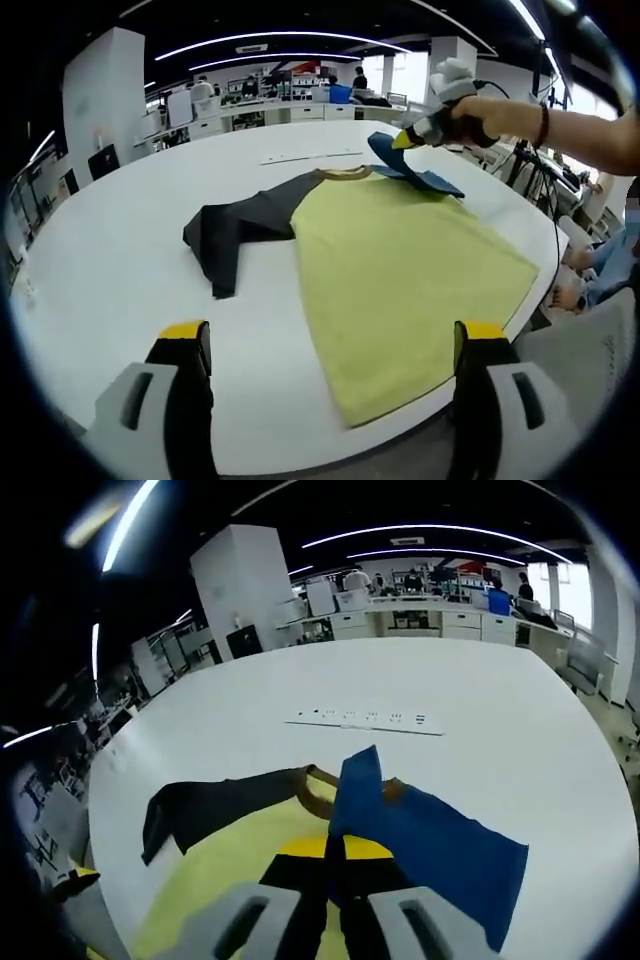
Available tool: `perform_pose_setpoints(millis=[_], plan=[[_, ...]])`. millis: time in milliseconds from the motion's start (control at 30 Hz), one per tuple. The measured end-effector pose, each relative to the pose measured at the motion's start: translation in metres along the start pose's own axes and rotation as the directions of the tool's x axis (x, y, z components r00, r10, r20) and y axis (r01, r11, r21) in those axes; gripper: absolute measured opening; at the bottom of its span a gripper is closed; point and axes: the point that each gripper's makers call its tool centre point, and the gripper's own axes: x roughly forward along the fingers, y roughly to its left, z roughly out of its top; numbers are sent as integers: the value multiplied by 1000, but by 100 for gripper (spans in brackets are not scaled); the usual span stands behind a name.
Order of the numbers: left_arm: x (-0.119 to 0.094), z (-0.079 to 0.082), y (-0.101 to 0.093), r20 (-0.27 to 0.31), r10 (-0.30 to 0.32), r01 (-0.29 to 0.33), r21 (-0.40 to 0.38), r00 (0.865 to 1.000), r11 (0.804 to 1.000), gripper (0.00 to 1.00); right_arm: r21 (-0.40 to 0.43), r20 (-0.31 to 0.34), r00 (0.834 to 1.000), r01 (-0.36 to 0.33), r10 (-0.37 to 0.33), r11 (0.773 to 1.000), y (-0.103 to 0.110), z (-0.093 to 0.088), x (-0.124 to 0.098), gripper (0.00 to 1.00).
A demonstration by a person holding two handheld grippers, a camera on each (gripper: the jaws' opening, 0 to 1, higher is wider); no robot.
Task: Fold the garment on the visible template until the final outline fits inside the template.
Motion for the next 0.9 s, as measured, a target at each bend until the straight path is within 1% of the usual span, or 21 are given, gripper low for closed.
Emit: perform_pose_setpoints(millis=[300,533,800,900], plan=[[0,0,1,0,0,0,0,1000,1000,98,-24,7,999,-35,35,999,21,7,3,0],[-1,-2,2,-3,3,-3,-5,1000,1000,98,-51,-1,998,-60,60,997,40,8,7,0],[-2,-2,6,0,14,-14,-12,1000,1000,98,-54,-9,995,-96,96,994,61,7,14,0],[-2,-2,7,1,17,-17,-15,1000,1000,98,-78,-18,994,-110,109,991,70,4,16,0]])
